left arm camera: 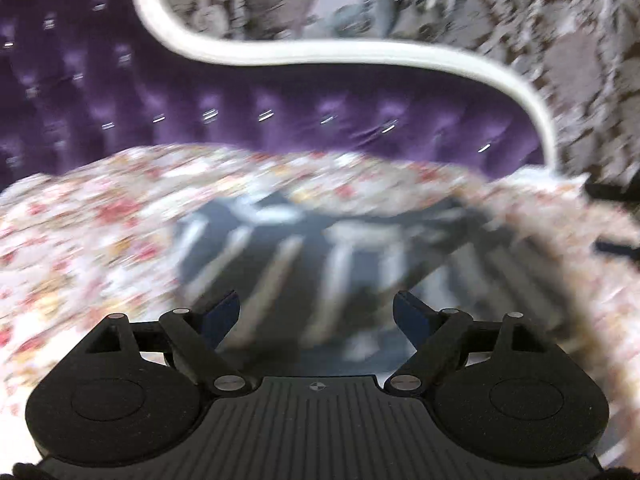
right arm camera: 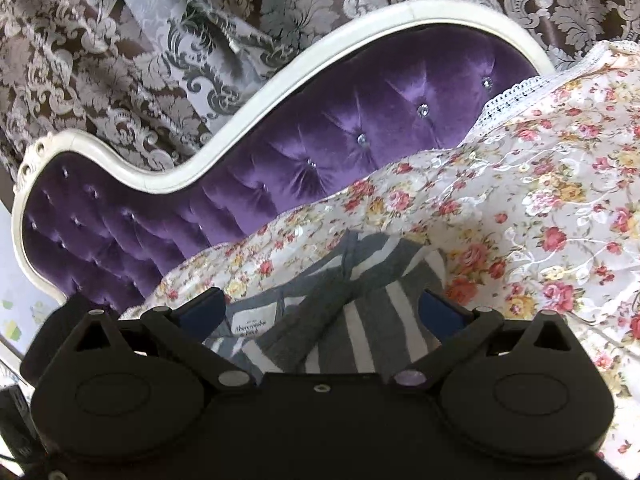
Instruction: Fold small clothes
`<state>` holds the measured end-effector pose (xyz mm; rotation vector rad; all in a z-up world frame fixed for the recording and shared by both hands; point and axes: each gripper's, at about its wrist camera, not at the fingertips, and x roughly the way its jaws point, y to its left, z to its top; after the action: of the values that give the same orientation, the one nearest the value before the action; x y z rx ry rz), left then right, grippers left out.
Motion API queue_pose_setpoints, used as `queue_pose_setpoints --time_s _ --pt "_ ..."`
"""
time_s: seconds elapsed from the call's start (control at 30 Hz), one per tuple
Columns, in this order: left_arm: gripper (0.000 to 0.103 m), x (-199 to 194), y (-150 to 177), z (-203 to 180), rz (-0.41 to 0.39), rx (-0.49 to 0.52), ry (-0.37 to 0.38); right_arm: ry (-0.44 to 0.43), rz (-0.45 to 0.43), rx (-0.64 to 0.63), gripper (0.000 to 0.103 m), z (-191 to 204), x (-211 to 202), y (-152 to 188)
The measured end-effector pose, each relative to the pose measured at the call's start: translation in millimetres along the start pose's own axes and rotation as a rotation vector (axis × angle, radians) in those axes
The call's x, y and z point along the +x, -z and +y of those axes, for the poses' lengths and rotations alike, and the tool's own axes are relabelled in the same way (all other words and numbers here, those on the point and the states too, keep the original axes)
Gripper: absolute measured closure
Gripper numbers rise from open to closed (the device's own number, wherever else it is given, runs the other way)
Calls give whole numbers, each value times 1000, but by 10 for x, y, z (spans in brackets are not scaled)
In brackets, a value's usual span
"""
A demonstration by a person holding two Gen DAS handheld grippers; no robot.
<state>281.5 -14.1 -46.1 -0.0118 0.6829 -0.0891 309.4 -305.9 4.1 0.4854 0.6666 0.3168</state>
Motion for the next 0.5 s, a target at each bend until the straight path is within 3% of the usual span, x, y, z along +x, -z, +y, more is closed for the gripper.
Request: queue_pose_setpoints --time_s 0.17,0.23,0.5 --pt "17 72 329 222 40 -4 -80 27 17 -53 0 118 128 55" --pt "16 47 412 267 -3 -26 -68 51 14 -99 0 190 192 83" --pt "11 32 475 206 -25 -14 -89 152 -1 -428 0 667 583 307"
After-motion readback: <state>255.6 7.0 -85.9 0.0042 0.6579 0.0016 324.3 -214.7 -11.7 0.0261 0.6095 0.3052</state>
